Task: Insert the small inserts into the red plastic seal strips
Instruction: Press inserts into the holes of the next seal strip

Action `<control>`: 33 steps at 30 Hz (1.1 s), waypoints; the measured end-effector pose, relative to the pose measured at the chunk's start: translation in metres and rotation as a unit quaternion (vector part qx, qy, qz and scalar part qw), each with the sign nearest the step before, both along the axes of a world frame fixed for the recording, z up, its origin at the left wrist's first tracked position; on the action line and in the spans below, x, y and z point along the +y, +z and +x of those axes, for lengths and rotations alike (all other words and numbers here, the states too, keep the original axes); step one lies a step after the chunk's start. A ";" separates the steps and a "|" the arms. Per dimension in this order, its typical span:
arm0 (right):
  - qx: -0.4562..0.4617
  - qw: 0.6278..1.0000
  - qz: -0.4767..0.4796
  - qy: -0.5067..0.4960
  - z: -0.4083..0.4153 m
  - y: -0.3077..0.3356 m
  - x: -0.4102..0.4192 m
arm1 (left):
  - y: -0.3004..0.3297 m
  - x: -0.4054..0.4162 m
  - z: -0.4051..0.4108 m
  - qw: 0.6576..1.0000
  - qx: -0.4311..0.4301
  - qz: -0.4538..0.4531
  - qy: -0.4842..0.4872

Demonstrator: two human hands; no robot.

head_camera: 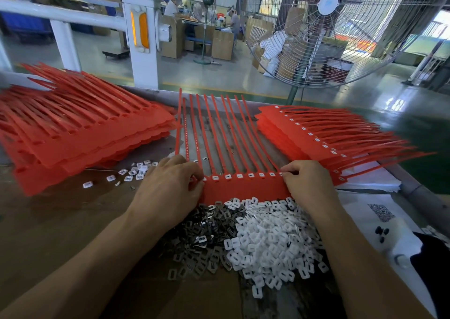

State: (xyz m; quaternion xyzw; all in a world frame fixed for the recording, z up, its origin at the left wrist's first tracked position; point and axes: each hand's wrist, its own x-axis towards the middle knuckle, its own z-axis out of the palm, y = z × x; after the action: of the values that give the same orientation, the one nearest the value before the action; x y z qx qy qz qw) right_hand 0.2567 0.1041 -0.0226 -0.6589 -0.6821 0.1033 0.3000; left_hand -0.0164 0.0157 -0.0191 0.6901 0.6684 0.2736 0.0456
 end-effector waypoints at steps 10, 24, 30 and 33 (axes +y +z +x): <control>-0.132 0.989 -0.065 0.023 -0.010 0.021 -0.017 | 0.000 0.000 -0.001 1.000 0.004 -0.001 -0.001; -0.070 0.997 0.007 -0.029 -0.004 0.015 -0.016 | 0.000 0.002 -0.004 0.998 -0.049 0.031 0.005; -0.092 0.994 -0.054 -0.025 -0.003 0.013 -0.019 | 0.004 0.000 -0.014 0.996 -0.003 0.027 0.081; -0.066 0.996 -0.046 -0.026 -0.003 0.013 -0.017 | 0.008 0.000 -0.021 0.992 0.014 -0.017 0.126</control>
State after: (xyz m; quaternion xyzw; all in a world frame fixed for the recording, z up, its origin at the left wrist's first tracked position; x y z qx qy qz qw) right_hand 0.2535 0.0876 -0.0094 -0.6952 -0.6771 0.0832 0.2264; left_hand -0.0373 0.0161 -0.0114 0.6029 0.7554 0.2561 0.0137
